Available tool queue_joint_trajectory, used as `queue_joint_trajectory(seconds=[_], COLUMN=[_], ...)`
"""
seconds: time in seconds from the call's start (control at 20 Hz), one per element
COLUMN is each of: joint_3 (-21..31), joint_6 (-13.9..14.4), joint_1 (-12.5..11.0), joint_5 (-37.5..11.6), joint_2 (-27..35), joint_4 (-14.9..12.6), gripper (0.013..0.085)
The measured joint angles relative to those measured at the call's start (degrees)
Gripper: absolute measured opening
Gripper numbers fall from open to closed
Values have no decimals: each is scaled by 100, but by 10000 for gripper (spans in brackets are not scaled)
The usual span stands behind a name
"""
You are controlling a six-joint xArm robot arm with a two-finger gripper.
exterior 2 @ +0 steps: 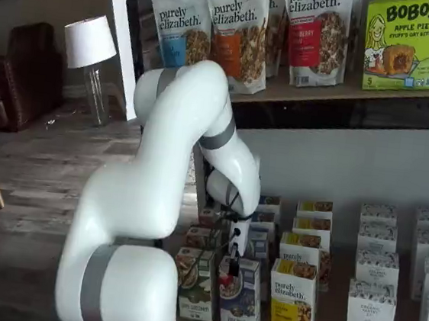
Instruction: Pick up the blue and white box that is on the bottom shelf, the second box from the left
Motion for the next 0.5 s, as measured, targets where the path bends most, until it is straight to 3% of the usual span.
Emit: queue_joint_trajectory(seconds=[0.5], joint_3=[-322], joint_6=[196], joint_1=[-22], joint_5=[-9], joint_2=[335], joint_4=[-252], gripper=[850])
